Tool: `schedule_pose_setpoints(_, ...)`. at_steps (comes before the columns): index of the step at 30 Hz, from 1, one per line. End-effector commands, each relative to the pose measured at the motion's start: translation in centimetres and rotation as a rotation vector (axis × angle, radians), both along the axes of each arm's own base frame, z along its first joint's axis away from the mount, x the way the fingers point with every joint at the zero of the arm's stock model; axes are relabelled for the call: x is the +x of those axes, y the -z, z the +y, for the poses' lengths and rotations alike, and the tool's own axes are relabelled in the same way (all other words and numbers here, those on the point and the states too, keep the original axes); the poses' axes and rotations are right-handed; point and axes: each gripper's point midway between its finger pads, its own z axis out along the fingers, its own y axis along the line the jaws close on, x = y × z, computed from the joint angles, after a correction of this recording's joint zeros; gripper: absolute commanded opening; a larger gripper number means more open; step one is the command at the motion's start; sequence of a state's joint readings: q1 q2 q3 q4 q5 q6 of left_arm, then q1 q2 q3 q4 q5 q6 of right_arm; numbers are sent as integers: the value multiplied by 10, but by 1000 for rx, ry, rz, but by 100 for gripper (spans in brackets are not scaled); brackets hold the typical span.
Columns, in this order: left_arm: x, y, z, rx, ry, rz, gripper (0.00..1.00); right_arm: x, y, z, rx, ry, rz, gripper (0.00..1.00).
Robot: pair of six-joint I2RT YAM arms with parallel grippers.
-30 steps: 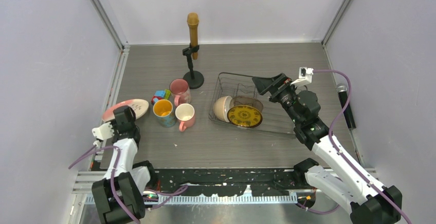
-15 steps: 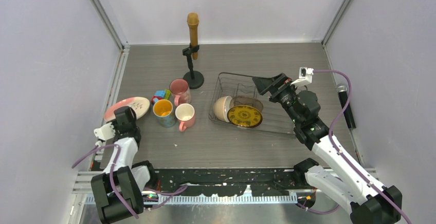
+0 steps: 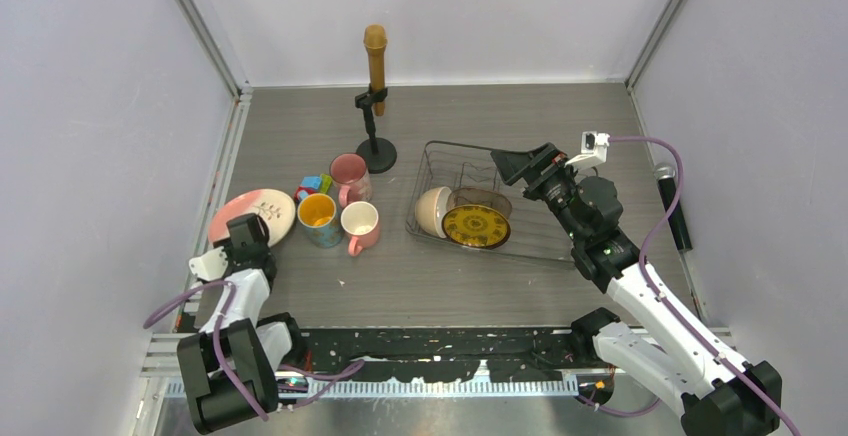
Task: Unload the mixed dishes from the dish rack
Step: Place the plate at the center of the board.
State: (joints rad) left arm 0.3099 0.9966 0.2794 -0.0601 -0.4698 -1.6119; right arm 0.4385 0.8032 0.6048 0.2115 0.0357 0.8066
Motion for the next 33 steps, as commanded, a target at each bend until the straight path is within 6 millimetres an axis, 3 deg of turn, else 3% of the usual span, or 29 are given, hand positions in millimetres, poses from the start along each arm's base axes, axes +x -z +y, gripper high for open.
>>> schedule_pose_setpoints(1, -53, 53, -24, -79, 80, 291, 43, -1, -14, -2, 16, 10, -50, 99)
schedule_pose_setpoints(8, -56, 55, -27, -98, 84, 303, 46, -2, -14, -2, 16, 12, -52, 99)
schedule_pose_setpoints(13, -62, 54, -28, -107, 71, 322, 58, -1, -14, -2, 18, 13, -52, 99)
schedule_pose_setpoints(18, -65, 51, -27, -101, 60, 316, 63, -1, -13, -2, 17, 12, -50, 99)
schedule_pose_setpoints(21, -67, 47, -26, -94, 54, 321, 74, -1, -13, -2, 18, 12, -48, 99)
schedule_pose_setpoints(25, -69, 42, -27, -101, 52, 335, 98, -1, -13, -2, 19, 12, -47, 99)
schedule_pose_setpoints(33, -76, 26, -28, -116, 44, 384, 100, 0, -11, -1, 19, 12, -39, 99)
